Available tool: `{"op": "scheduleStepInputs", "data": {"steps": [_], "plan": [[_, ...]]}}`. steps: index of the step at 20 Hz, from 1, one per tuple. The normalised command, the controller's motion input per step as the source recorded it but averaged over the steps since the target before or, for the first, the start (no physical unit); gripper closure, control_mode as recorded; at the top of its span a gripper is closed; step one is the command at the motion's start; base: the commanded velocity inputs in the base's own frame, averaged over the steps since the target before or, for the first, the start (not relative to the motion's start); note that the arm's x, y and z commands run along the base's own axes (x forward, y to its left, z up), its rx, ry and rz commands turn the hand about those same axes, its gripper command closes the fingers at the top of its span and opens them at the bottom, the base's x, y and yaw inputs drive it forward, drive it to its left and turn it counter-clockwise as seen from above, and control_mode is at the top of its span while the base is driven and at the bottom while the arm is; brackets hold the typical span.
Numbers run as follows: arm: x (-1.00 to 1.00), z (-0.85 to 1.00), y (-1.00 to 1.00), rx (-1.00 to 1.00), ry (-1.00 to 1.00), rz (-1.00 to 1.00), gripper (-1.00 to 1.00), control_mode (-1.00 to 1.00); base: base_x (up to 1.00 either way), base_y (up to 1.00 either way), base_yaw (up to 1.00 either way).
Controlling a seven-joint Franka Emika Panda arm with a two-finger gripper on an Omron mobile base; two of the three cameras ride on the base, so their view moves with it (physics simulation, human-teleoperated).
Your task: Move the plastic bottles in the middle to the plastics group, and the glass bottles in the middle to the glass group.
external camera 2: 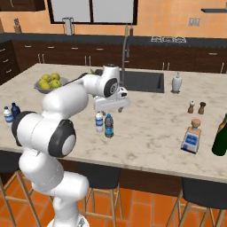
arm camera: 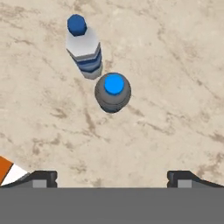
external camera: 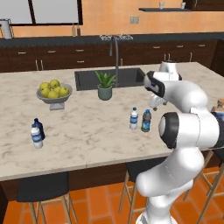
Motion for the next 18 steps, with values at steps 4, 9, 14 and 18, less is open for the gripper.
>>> {"op": "scheduleStepInputs", "data": {"steps": [4, 9, 14, 18], "plan": [[0.4, -0.26, 0.37, 0.05, 0.01, 0.08, -1.0, -1.0, 0.0, 0.0, 0.0], [0.38, -0.29, 0.19, 0.09, 0.0, 0.05, -1.0, -1.0, 0.0, 0.0, 0.0], [0.37, -0.25, 0.0, 0.02, 0.0, 0.01, -1.0, -1.0, 0.0, 0.0, 0.0], [0.23, -0.26, 0.01, 0.0, 0.0, 0.02, -1.0, -1.0, 0.0, 0.0, 0.0]]}}
